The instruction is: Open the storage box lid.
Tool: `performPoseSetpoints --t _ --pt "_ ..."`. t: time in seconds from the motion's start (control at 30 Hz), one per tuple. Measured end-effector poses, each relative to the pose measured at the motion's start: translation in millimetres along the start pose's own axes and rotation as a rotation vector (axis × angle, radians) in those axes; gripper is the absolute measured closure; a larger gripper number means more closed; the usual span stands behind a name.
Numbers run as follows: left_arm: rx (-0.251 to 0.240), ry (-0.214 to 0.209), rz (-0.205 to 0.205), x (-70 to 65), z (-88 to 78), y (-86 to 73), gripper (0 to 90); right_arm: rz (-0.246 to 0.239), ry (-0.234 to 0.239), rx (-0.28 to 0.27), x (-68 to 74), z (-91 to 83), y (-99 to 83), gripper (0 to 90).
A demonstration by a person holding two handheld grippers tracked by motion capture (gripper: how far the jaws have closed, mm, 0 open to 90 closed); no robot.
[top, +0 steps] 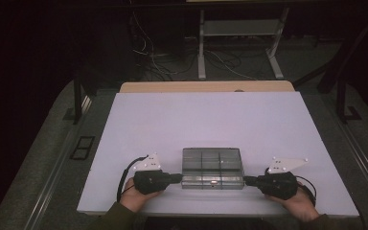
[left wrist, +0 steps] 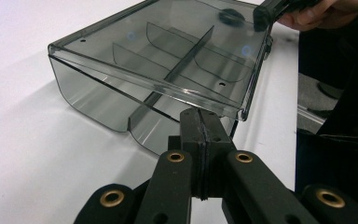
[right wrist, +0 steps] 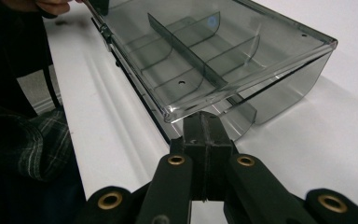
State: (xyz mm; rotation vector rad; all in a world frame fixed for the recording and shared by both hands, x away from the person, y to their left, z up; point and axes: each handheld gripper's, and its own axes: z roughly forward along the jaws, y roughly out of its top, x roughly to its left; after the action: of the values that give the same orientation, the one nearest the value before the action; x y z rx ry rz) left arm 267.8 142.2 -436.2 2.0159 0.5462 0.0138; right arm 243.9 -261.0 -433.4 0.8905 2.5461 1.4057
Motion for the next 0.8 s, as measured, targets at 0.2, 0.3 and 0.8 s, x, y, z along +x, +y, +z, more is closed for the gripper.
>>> performPoseSetpoints --t 0.2,0.3,0.8 --pt "-0.017 0.013 0.001 -0.9 0.1 2.6 89.0 0.001 0.008 -0.019 0.2 -0.6 2.2 89.0" --pt "-0.022 0.014 -0.001 -0.8 -0.2 3.7 89.0 0.004 0.01 -0.024 0.6 -1.0 3.4 89.0" --pt "-0.051 0.031 0.002 1.0 -0.5 7.9 89.0 -0.012 0.039 -0.038 3.6 7.3 11.4 89.0"
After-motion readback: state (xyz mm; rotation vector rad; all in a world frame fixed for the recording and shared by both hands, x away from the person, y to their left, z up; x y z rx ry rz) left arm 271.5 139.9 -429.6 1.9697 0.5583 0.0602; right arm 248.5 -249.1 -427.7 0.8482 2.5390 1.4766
